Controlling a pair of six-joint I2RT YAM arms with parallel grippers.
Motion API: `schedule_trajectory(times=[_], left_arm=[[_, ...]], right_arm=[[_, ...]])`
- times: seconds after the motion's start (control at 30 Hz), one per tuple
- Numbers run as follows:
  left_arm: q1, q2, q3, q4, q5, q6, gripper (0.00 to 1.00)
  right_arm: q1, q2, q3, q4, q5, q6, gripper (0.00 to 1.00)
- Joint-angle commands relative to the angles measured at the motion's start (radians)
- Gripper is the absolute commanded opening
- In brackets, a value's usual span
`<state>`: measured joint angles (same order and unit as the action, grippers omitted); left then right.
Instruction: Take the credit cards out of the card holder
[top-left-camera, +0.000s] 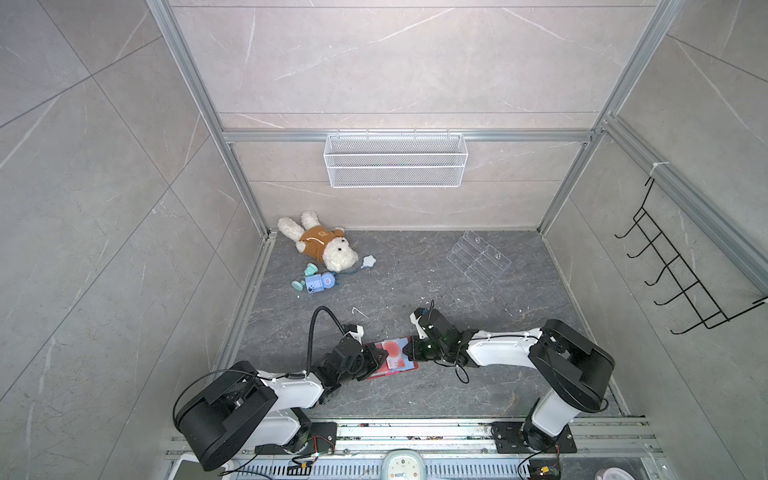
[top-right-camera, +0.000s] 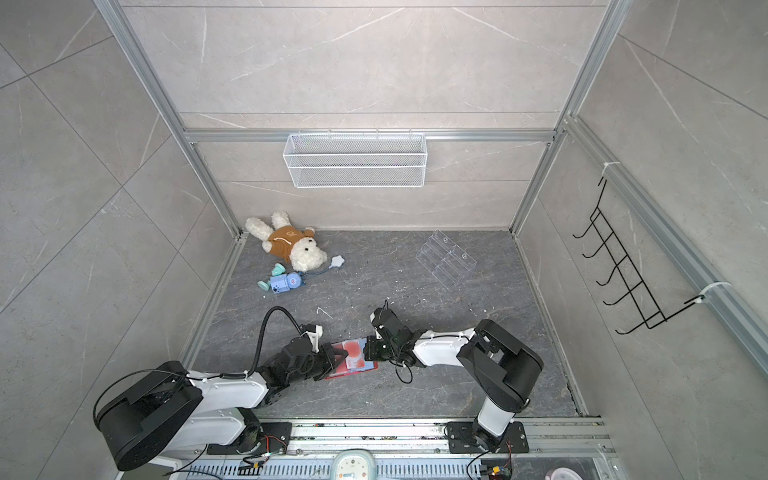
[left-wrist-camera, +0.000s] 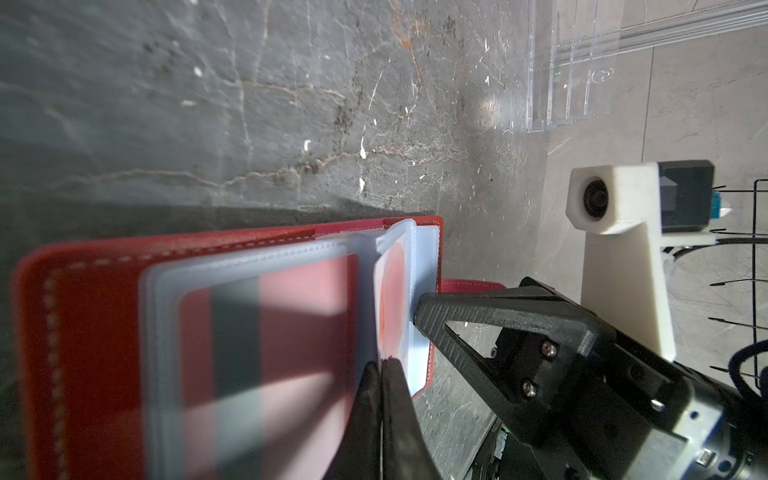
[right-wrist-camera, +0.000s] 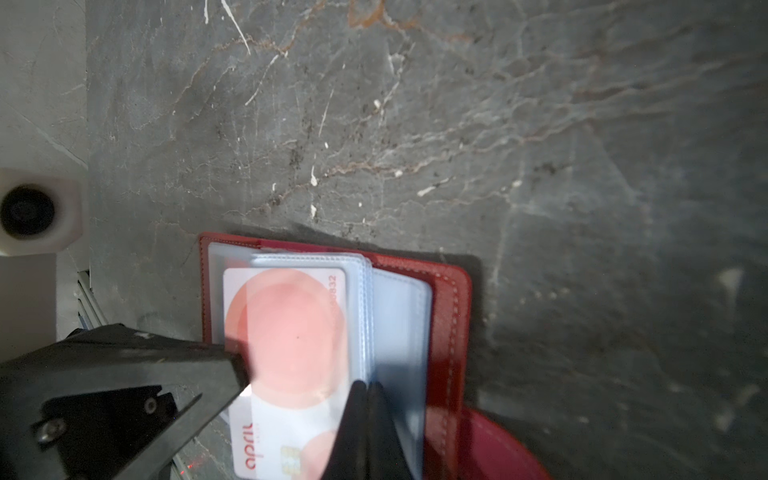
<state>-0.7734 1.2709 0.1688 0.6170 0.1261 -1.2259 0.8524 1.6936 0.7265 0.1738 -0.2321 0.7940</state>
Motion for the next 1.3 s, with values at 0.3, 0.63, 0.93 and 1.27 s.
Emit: schedule_trajectory(times=[0.3, 0.63, 0.93, 1.27], left_arm=[[0.003, -0.176, 0.031, -0.239, -0.069, 0.041, 0.0], [0.003, -0.257, 0.068, -0.345, -0.08, 0.071, 0.0], [0.003, -0.346, 0.122, -0.464, -0.083, 0.107, 0.0], [0.003, -0.354, 0.163, -0.526, -0.074, 0.142, 0.0]], right_arm=[[-0.001, -0.024, -0.037, -0.131, 0.097, 0.049, 0.0], [-0.001, -0.119, -0.055, -0.15, 0.128, 0.065, 0.0], [0.002, -0.204, -0.016, -0.179, 0.093, 0.021, 0.0], [0.016, -0.109, 0.038, -0.133, 0.043, 0.001, 0.0]])
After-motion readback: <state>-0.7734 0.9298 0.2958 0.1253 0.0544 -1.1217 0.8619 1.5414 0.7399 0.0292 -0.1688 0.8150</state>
